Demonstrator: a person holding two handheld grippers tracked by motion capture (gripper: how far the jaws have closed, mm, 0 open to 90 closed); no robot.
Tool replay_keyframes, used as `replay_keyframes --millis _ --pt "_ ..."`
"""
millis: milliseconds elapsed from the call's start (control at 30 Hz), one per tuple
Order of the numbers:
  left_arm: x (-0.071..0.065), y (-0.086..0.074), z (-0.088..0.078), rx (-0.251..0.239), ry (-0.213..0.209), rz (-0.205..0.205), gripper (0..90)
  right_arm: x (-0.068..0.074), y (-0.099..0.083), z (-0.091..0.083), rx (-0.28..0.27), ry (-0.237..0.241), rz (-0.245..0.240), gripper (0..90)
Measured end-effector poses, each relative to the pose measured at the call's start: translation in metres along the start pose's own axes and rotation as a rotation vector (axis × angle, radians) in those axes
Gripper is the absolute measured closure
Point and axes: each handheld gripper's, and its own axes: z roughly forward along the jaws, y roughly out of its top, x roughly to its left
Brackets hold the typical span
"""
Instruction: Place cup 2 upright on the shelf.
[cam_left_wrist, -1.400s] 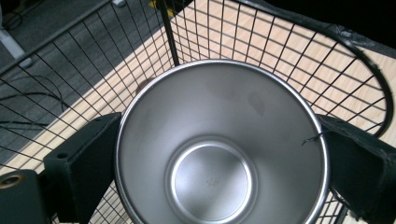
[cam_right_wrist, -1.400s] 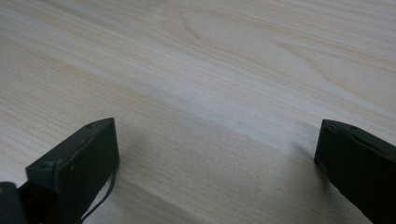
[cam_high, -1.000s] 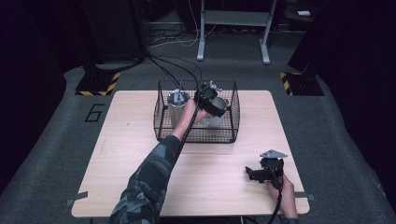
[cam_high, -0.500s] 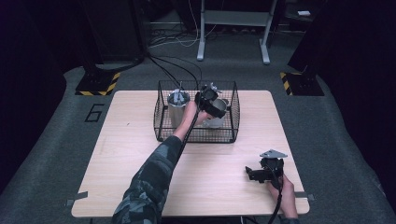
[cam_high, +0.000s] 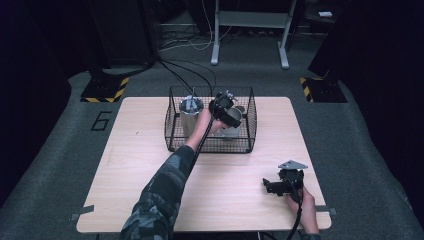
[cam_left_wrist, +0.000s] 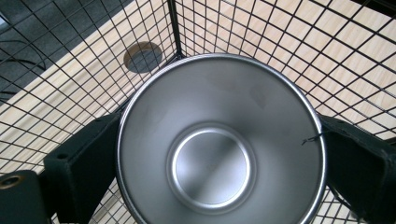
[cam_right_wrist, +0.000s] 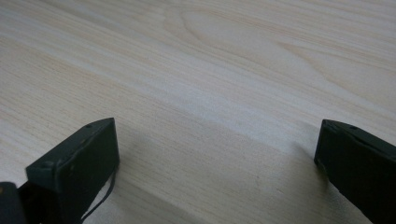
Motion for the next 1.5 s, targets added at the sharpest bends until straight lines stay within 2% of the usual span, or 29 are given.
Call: replay_keyframes --millis 267,400,433,500,567,733,833,933,1000,1200,1367,1500 --pt "0.001 -0.001 0.002 0.029 -0.009 -0.014 5.7 0.000 0.000 0.000 0.000 0.000 0.000 0.0" --pt "0.001 -0.001 0.003 0.050 -0.012 -0.008 5.6 0.000 0.000 0.000 0.000 0.000 -0.001 0.0" --pt "0.000 -0.002 0.004 0.048 -0.013 -0.021 5.6 0.000 0.000 0.000 0.000 0.000 -0.002 0.0" --pt "0.000 -0.002 0.005 0.061 -0.010 -0.012 5.6 0.000 0.000 0.000 0.000 0.001 -0.004 0.0" --pt "0.000 -0.002 0.006 0.058 -0.013 -0.025 5.6 0.000 0.000 0.000 -0.001 0.000 -0.002 0.0" --pt "0.000 -0.002 0.006 0.064 -0.007 -0.020 5.5 0.000 0.000 0.000 -0.001 0.000 -0.002 0.0" --pt "-0.001 -0.001 0.007 0.067 0.000 -0.032 5.4 0.000 0.000 0.000 0.000 0.001 -0.004 0.0" --pt "-0.001 -0.001 0.007 0.077 0.002 -0.016 5.1 0.000 0.000 0.000 0.000 0.001 -0.004 0.0" --pt "-0.003 0.000 0.005 0.054 0.005 -0.031 1.2 0.000 0.000 0.000 -0.001 0.000 -0.002 0.0" --pt "-0.004 0.004 -0.006 0.022 0.002 -0.018 0.0 0.000 0.000 0.000 0.001 0.000 0.002 0.0" --pt "-0.008 0.005 -0.023 -0.017 -0.019 -0.023 0.0 0.000 0.000 0.000 0.003 0.003 0.001 0.0" --pt "-0.014 0.005 -0.038 -0.038 -0.024 -0.002 0.0 0.001 0.000 0.000 0.005 0.003 0.006 0.0"
